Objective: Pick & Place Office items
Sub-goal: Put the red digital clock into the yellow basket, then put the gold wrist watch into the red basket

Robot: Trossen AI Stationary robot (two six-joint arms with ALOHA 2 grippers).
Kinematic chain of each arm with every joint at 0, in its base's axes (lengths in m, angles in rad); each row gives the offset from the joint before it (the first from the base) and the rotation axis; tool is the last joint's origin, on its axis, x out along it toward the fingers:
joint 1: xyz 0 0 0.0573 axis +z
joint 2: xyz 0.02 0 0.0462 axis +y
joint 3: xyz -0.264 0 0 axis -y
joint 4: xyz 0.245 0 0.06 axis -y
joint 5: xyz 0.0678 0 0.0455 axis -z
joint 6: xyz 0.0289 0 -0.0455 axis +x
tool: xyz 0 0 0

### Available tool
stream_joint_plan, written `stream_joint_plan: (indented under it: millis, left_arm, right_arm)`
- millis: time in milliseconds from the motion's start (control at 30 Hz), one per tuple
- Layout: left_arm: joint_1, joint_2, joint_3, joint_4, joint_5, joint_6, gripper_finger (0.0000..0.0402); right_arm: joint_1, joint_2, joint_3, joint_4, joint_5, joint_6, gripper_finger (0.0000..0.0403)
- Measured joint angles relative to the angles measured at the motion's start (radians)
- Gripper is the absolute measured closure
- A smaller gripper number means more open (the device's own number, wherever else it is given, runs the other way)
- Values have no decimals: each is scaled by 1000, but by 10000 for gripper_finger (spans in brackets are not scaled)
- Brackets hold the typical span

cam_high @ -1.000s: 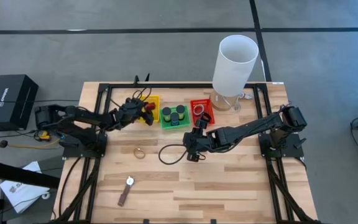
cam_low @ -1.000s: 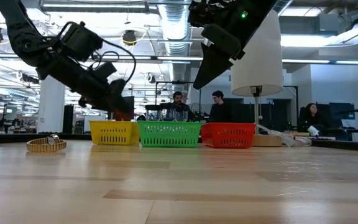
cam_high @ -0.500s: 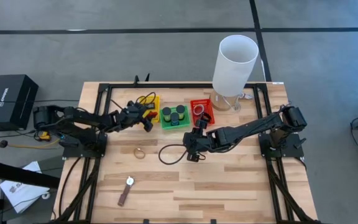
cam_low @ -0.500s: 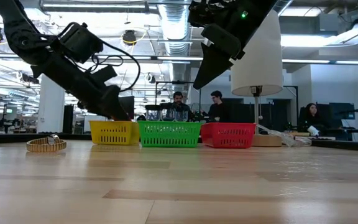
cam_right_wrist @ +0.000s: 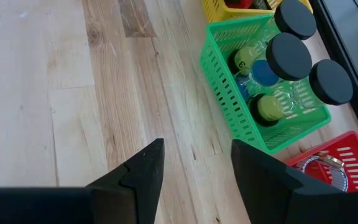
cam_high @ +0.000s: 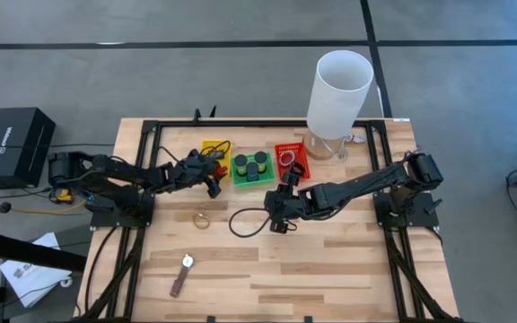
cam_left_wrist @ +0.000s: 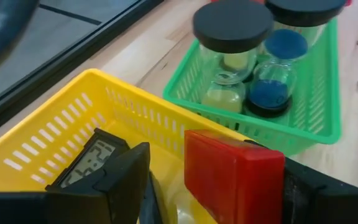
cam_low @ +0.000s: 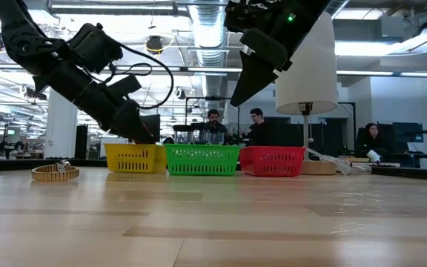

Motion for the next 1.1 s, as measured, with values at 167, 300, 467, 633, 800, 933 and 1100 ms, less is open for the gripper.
stream_joint_plan:
  millis: [167,300,467,633,800,933,1100]
  left_arm:
    - [-4,0,0,3,-1,8,146]
    - [-4,0,0,5,-69,52,146]
    - [-2,0,0,10,-115,45,149]
    - [-18,-14,0,44,-114,43,153]
    - [-76,-106,0,56,-115,43,158]
    - [-151,-195,0,57,-115,-5,164]
    - [-272,-257,0,51,-79,-95,174]
  right_arm:
    - [0,0,0,0,0,0,225]
    - [0,0,0,0,0,0,225]
    - [0,0,0,0,0,0,226]
    - [0,0,0,0,0,0,226]
    - [0,0,0,0,0,0,226]
    - [0,0,0,0,0,0,226]
    - [0,0,0,0,0,0,226]
